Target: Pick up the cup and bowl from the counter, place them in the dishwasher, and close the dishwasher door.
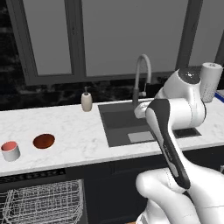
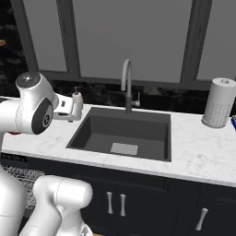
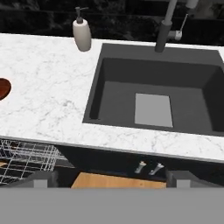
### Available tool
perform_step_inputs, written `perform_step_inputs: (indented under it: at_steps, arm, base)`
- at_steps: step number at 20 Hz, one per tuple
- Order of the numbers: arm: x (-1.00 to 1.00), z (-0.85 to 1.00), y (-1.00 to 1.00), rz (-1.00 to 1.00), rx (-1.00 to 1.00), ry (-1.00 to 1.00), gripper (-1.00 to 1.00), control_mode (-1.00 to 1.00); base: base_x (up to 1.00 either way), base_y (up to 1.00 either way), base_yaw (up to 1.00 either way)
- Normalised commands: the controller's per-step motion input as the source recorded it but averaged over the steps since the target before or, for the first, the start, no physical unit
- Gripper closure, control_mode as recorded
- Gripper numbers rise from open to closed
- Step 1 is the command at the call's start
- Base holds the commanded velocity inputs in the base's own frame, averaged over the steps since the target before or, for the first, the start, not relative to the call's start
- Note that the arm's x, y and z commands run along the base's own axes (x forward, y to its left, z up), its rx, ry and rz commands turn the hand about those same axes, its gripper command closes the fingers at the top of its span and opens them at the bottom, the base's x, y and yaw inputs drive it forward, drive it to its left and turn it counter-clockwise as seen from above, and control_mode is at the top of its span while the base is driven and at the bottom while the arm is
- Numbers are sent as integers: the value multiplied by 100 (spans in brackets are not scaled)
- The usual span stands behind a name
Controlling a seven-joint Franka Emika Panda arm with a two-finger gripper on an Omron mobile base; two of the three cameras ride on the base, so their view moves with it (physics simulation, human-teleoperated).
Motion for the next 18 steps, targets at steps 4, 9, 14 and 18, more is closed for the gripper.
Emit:
perform_step_inputs:
  at_steps: [4, 9, 14, 18]
  arm:
    - [0, 0, 0, 0, 0, 0, -100, 100]
    - [0, 0, 0, 0, 0, 0, -100, 100]
    - [0, 0, 0, 0, 0, 0, -100, 100]
    - [0, 0, 0, 0, 0, 0, -100, 100]
  base:
    - [-1, -4, 15]
    - [-17, -24, 48]
    - [-25, -44, 86]
    - [-9, -35, 92]
